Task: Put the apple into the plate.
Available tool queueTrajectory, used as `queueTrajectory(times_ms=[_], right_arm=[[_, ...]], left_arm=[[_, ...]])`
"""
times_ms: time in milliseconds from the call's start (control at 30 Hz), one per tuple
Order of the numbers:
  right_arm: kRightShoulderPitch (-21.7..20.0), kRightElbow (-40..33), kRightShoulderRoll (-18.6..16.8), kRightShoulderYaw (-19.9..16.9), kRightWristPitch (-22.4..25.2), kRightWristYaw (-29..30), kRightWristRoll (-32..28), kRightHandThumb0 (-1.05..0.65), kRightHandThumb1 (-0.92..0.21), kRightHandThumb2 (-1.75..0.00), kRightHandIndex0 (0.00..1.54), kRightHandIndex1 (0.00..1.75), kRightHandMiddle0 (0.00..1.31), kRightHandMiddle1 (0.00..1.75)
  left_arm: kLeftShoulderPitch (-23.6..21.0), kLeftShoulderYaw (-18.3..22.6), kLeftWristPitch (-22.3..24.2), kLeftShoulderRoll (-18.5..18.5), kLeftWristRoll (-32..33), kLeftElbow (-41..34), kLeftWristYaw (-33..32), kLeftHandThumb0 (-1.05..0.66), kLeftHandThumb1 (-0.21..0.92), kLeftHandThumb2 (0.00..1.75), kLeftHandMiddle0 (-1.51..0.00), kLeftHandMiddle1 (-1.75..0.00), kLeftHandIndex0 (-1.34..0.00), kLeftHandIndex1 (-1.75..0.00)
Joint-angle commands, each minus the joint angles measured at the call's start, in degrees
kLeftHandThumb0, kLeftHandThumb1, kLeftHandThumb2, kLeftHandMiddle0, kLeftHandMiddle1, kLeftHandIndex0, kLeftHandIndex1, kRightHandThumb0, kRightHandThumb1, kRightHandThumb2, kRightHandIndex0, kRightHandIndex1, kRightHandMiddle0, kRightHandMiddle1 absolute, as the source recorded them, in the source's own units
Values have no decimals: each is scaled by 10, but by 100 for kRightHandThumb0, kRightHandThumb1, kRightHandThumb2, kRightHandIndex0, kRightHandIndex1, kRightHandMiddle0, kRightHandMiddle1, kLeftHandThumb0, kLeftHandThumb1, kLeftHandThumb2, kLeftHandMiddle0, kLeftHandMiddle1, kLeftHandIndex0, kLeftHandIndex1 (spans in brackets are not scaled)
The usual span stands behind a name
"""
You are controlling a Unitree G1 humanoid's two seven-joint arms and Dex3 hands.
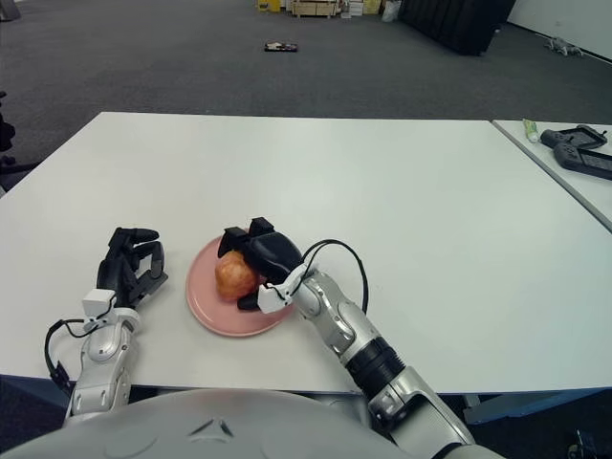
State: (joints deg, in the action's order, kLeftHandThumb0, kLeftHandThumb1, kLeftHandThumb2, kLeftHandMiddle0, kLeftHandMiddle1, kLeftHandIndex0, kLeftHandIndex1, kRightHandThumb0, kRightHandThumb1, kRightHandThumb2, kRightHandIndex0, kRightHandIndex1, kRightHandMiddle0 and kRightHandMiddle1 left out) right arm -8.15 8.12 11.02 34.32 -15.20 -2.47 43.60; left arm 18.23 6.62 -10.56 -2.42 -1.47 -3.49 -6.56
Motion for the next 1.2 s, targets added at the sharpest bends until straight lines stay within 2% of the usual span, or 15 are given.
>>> queueTrajectory(times_ms=[0, 33, 67, 100, 167, 200, 267, 367, 467, 567, 700, 967, 1100, 1167], right_arm=[[-1, 9, 23, 1, 10, -26, 3, -66, -44, -111, 51, 171, 30, 163], [-1, 9, 25, 1, 8, -30, 1, -75, -50, -101, 33, 143, 19, 147], [-2, 9, 29, 1, 4, -36, -2, -81, -55, -92, 21, 124, 12, 136], [-3, 9, 32, 1, 1, -40, -4, -84, -58, -87, 17, 111, 10, 126], [-4, 6, 40, 1, -7, -47, -8, -93, -68, -72, 7, 67, 4, 90], [-5, 0, 46, -3, -14, -54, -15, -95, -70, -69, 5, 59, 3, 82], [-7, -13, 56, -10, -22, -67, -29, -101, -78, -59, 2, 28, 1, 49], [-10, -20, 61, -16, -30, -78, -46, -103, -82, -53, 1, 9, 0, 20], [-8, -28, 61, -22, -39, -88, -71, -104, -83, -50, 0, 3, 0, 6], [-3, -35, 60, -28, -45, -96, -94, -105, -82, -47, 0, 1, 0, 2], [5, -48, 58, -39, -51, -105, -124, -105, -80, -45, 0, 0, 0, 0], [32, -131, 76, -76, -37, -164, -215, -105, -76, -40, 0, 0, 0, 0], [52, -180, 68, -108, -1, -208, -326, -102, -72, -38, 0, 0, 0, 0], [61, -181, 58, -122, -2, -214, -372, -99, -69, -37, 0, 0, 0, 0]], left_arm=[[-12, -1, -2, 1, -1, 4, -3, -38, 68, 86, -60, -142, -34, -175], [-12, -1, 2, 0, -1, 3, -3, -38, 68, 86, -60, -142, -34, -175], [-12, -1, 8, 0, -1, 0, -4, -38, 69, 86, -60, -142, -34, -175], [-12, -1, 12, 0, -1, -1, -4, -38, 69, 85, -60, -142, -34, -175], [-12, -1, 19, -1, -1, -5, -5, -38, 69, 84, -60, -142, -33, -175], [-11, -1, 22, -1, -1, -7, -5, -38, 70, 84, -60, -142, -33, -175], [-10, -1, 27, -2, 0, -10, -5, -38, 70, 83, -59, -142, -32, -175], [-10, -1, 32, -2, 2, -13, -3, -38, 71, 82, -58, -141, -32, -175], [-11, 0, 32, -2, 5, -12, -2, -38, 71, 82, -58, -141, -32, -175], [-11, 1, 30, -1, 6, -10, -2, -38, 71, 82, -58, -141, -32, -175], [-11, 1, 26, -1, 7, -9, -2, -38, 70, 83, -59, -140, -33, -175], [-10, 1, 22, -1, 5, -9, -4, -38, 69, 85, -59, -140, -33, -175], [-10, 3, 16, 0, 10, -3, -1, -38, 69, 85, -59, -141, -33, -175], [-11, 3, 14, 1, 9, 0, 0, -38, 69, 85, -59, -141, -34, -175]])
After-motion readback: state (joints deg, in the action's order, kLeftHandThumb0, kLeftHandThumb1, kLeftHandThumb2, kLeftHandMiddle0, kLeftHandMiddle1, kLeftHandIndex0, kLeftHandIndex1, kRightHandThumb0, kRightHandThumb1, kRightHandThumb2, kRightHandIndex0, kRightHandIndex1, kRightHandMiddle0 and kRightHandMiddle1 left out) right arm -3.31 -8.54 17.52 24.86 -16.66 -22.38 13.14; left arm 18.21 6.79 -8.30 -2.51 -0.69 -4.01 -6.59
